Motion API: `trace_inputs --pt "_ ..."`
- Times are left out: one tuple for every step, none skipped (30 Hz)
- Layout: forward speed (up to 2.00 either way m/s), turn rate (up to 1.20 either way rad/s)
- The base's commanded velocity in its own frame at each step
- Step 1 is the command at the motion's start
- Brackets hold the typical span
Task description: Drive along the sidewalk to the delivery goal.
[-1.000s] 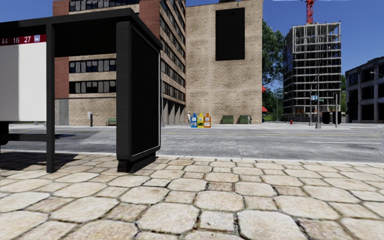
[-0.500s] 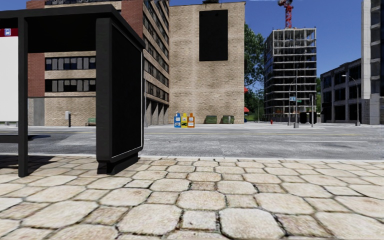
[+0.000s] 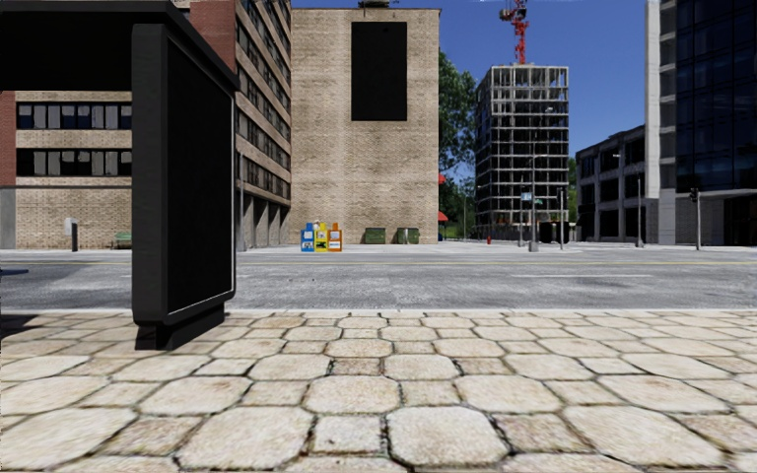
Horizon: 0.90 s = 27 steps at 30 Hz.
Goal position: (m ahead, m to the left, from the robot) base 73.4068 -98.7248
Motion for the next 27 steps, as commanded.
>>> trace_inputs --pt "0.0 -0.39" --pt "0.0 -0.39" --pt "0.0 -0.39" --pt "0.0 -0.39" --pt "0.0 -0.43" --pt "0.0 -0.46" --pt "0.0 -0.46" --pt "0.0 -0.46" --pt "0.0 -0.46" --pt "0.0 -0.46" --pt "0.0 -0.46" --pt "0.0 -0.46" --pt "0.0 -0.46" --pt "0.0 -0.46" --pt "0.0 -0.46" --pt "0.0 -0.46" --pt "0.0 -0.48" --pt "0.0 -0.49" --pt "0.0 -0.55" --pt "0.0 -0.55" --pt "0.0 -0.59" --pt "0.02 -0.6" --pt "0.11 -0.61" --pt "0.11 -0.61" --pt "0.25 -0.61" --pt "0.45 -0.61" --pt "0.56 -0.61"
